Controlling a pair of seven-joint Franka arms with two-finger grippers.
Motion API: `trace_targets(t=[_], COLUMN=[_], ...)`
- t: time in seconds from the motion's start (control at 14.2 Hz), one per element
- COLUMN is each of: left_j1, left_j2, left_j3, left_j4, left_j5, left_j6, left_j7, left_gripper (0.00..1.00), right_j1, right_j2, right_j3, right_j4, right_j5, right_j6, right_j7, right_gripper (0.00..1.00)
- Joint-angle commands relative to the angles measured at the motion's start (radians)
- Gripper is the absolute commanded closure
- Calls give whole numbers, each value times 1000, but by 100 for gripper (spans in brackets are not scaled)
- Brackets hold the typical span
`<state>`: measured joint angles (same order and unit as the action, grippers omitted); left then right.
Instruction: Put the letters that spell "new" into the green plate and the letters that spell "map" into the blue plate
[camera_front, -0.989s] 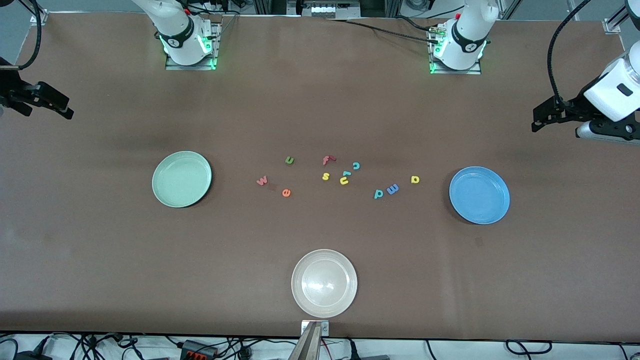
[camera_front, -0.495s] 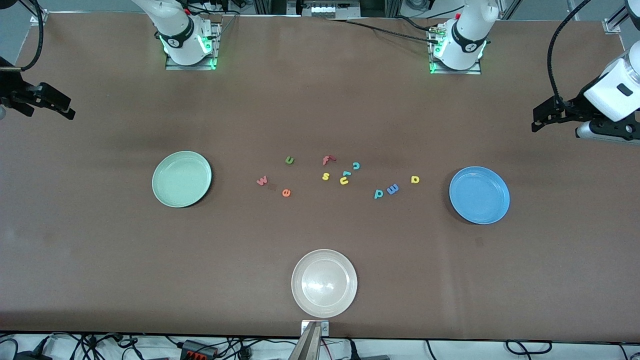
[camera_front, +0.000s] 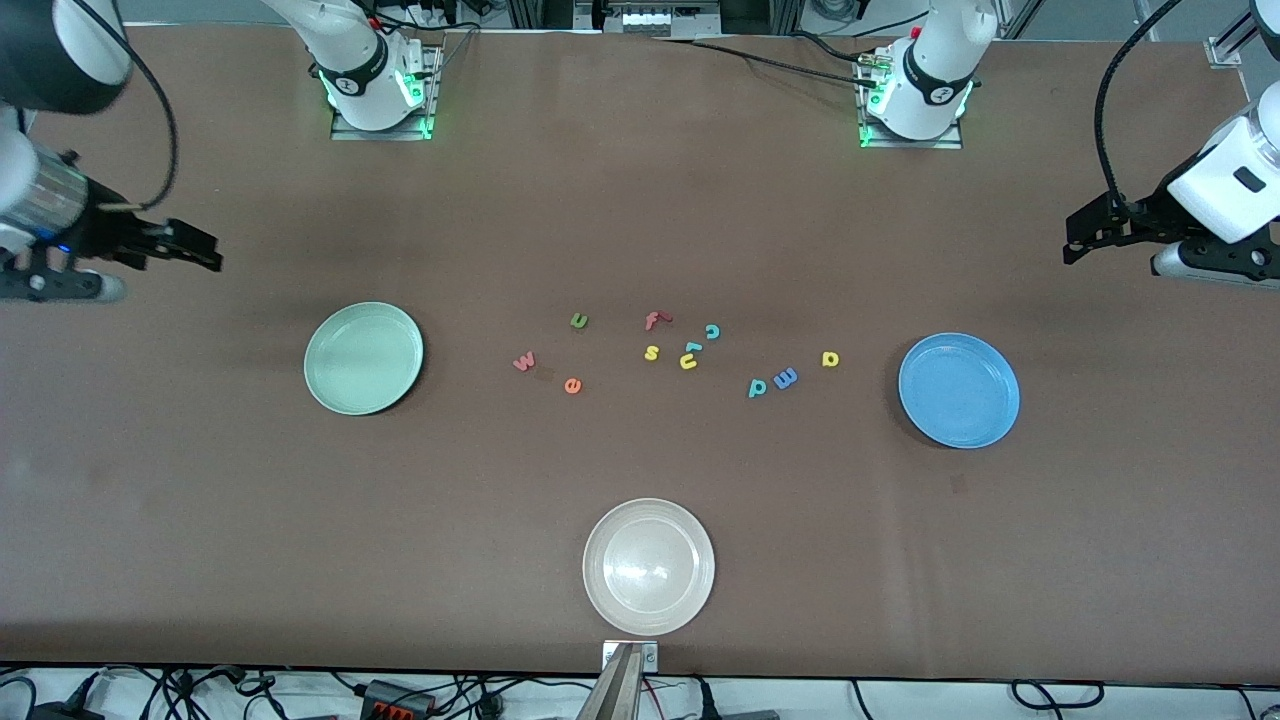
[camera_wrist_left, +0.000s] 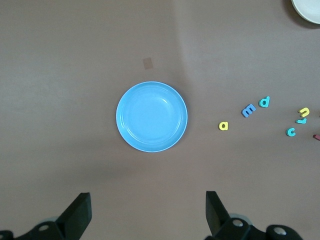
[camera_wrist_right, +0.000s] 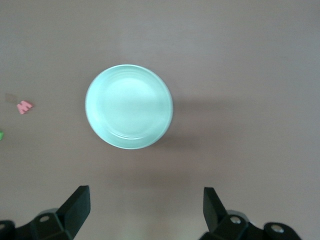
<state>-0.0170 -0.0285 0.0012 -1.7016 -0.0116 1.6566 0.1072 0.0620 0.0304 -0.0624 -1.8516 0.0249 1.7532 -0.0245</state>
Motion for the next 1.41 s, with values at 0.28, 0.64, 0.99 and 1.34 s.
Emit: trace_targets(t=[0.28, 0.64, 0.99, 1.34], left_j1=[-40, -135, -230, -247], left_j2=[131, 385, 505, 519], left_j3=[-15, -15, -36, -107], left_j4=[72, 220, 208, 19], left_j5=[18, 4, -8, -8], left_j6=[-109, -71, 133, 393], left_j7=[3, 0, 23, 352], left_gripper=[0, 0, 0, 0], right_j1=[264, 387, 443, 444], right_j2=[207, 364, 471, 552], right_j3=[-1, -1, -1, -2], right_j4=[43, 94, 101, 179], right_j5=[23, 23, 58, 115], right_j6=[158, 284, 396, 397], right_j7=[183, 262, 425, 909], right_gripper=[0, 0, 0, 0])
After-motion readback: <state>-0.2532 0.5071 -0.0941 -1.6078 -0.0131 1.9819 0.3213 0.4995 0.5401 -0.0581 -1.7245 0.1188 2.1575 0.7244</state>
